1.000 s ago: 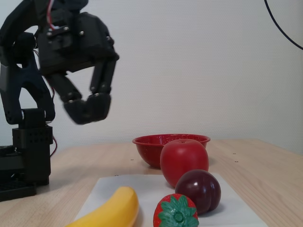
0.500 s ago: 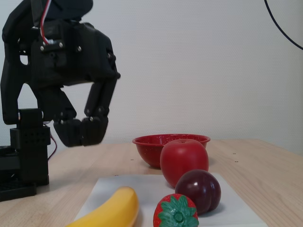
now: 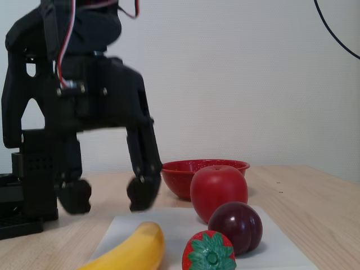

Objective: Grasp the banana and put it in the red bowl.

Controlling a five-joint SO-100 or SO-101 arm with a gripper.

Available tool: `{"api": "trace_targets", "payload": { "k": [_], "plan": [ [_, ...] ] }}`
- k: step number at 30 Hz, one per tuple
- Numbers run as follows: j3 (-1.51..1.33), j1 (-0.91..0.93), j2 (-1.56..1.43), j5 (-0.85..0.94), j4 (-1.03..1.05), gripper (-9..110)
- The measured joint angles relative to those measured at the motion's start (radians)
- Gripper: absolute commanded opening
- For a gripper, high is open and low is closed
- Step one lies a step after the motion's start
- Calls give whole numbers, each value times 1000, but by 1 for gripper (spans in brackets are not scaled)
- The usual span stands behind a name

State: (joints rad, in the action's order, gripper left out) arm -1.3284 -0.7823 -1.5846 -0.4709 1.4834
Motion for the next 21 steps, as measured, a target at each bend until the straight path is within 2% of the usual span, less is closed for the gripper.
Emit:
{"api": "trace_targets", "payload": {
  "k": [6,13,21],
  "plan": [
    [-37,-6,15,2,-107,42],
    [-100,-6,48,2,-212,46],
    [-201,-6,48,2,-334,45]
  ]
}}
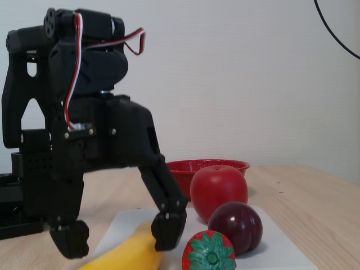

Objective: Grasp the banana and put it in the red bowl.

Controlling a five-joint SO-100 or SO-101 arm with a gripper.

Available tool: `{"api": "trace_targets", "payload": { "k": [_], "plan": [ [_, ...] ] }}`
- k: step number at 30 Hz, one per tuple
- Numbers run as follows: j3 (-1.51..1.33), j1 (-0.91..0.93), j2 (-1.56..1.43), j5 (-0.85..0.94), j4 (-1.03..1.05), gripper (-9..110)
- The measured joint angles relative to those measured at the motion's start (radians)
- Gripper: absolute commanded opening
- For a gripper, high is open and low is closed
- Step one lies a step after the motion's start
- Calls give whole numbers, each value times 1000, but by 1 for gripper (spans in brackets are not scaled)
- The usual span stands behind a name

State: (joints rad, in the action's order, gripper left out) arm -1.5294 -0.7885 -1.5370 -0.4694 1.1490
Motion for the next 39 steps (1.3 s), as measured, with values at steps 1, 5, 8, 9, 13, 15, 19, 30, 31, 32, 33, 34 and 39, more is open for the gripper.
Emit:
{"api": "trace_targets", "payload": {
  "k": [1,5,8,9,13,15,19,30,31,32,33,34,39],
  "plan": [
    [-12,0,0,0,-15,45],
    [-51,0,0,0,-75,44],
    [-74,5,0,0,-107,44],
    [-78,6,8,0,-117,43],
    [-89,8,29,0,-138,42],
    [-89,6,29,0,-140,41],
    [-89,17,29,0,-144,35],
    [-89,37,29,-2,-133,12],
    [-89,38,29,-9,-127,7],
    [-87,38,28,-5,-123,3],
    [-86,38,28,-2,-123,0],
    [-86,37,28,-2,-121,0],
    [-64,34,29,-12,-2,0]
  ]
}}
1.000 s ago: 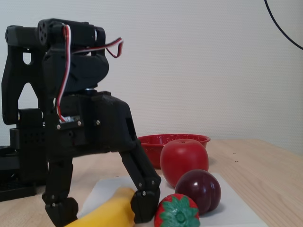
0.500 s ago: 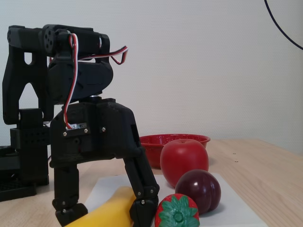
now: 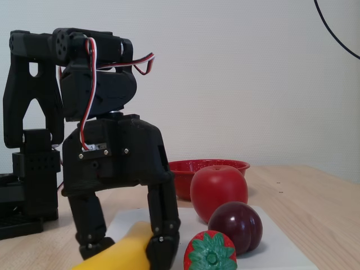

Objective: Grasp the banana and put it in the red bowl.

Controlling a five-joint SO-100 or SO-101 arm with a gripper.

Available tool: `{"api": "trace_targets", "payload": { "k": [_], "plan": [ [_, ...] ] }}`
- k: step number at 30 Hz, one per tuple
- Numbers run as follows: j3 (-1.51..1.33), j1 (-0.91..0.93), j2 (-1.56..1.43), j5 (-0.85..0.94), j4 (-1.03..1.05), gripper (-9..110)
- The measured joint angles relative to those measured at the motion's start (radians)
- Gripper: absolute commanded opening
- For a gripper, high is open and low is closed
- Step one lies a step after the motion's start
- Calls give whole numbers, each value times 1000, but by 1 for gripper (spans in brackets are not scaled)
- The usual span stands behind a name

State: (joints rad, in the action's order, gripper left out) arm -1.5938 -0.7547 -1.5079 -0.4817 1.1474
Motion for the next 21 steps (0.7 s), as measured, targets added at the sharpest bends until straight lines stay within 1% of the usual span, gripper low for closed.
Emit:
{"api": "trace_targets", "payload": {
  "k": [3,7,14,21],
  "plan": [
    [61,-14,2,2,140,0],
    [241,-23,2,6,336,0],
    [511,-9,2,3,606,0],
    [629,20,-3,26,724,0]
  ]
}}
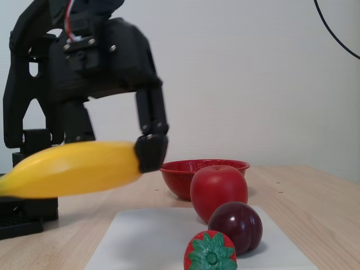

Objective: Grasp the banana and put it in the red bowl.

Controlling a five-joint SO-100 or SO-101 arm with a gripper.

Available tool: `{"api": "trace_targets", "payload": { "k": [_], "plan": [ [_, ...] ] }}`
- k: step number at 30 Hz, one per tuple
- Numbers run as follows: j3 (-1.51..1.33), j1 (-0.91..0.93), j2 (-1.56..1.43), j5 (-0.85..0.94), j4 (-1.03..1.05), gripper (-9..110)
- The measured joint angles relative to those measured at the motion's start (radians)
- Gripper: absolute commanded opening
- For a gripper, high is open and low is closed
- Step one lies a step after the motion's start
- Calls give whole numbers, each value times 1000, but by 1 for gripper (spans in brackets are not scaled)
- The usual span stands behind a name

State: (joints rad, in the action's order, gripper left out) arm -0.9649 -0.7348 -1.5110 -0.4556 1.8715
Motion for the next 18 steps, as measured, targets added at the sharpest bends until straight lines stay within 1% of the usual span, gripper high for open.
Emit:
{"api": "trace_targets", "payload": {
  "k": [12,18],
  "plan": [
    [156,272,-5,152,0,0],
    [215,457,-9,238,2,0]
  ]
}}
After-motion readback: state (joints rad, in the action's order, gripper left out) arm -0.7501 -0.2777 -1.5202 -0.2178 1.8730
